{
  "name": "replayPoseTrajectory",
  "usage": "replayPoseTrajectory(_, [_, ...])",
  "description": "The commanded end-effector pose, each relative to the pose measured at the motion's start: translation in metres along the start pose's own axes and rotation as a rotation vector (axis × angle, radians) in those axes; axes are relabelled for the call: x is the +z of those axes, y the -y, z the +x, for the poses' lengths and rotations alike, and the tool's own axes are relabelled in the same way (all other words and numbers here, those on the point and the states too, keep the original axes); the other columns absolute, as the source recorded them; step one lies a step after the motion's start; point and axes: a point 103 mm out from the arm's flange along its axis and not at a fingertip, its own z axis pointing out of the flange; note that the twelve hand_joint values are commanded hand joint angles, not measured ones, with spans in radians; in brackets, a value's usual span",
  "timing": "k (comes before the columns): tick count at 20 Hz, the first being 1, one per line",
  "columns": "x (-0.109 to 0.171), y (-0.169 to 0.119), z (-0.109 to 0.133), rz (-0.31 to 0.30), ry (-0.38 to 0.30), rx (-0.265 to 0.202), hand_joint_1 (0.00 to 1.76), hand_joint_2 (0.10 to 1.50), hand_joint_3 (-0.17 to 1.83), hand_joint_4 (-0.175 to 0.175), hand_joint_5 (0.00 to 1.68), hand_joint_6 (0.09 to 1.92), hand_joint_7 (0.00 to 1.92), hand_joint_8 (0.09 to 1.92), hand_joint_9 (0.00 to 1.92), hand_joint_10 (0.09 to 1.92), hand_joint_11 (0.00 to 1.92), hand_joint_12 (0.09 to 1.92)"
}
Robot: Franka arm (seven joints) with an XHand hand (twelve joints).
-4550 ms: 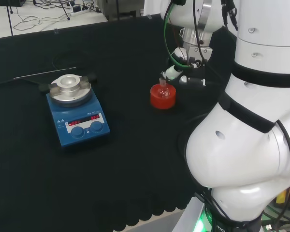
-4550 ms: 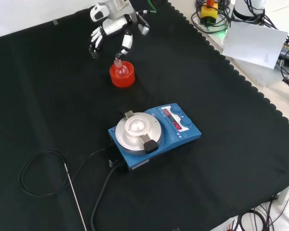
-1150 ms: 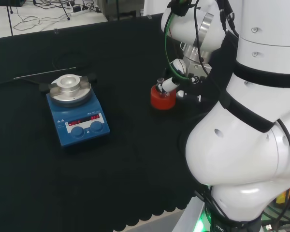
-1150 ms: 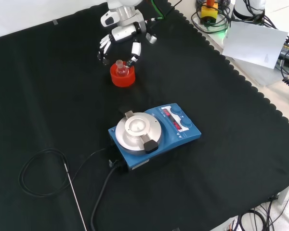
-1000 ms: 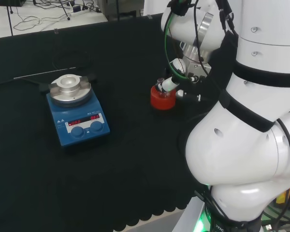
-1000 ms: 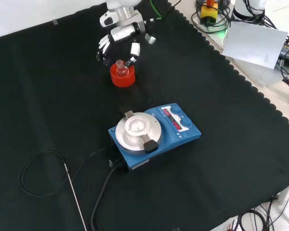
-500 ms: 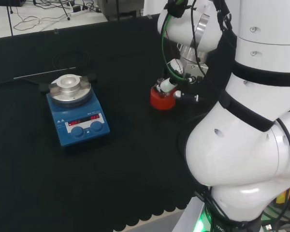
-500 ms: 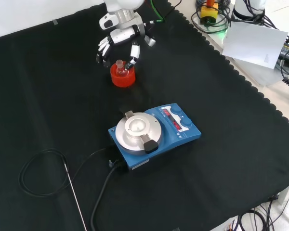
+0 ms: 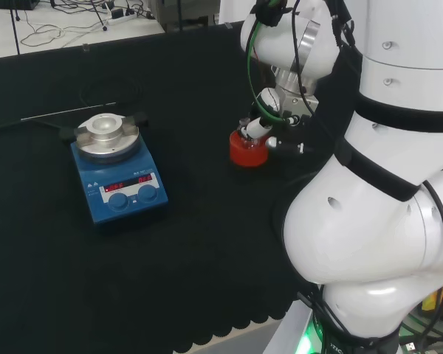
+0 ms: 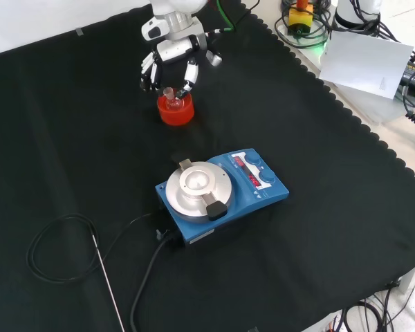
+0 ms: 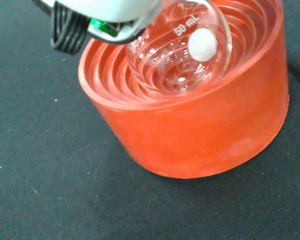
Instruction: Pick up the round-bottom flask.
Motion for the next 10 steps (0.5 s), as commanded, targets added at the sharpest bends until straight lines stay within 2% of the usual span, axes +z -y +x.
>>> replayPoseTrajectory(1, [-0.001,0.004,-0.001,-0.014,-0.018,0.025,1.11,0.72,0.59,0.142,1.2,0.76,0.55,0.68,0.78,0.57,0.51,1.29])
replayPoseTrajectory(7, [-0.009,0.006,0.007,-0.021,-0.007,0.018,1.12,0.7,0.63,0.113,1.21,0.77,0.57,0.67,0.81,0.55,0.55,1.27])
replayPoseTrajectory(10, [-0.016,0.008,0.006,-0.022,-0.032,0.016,1.12,0.7,0.63,0.11,1.21,0.77,0.57,0.67,0.81,0.55,0.56,1.27])
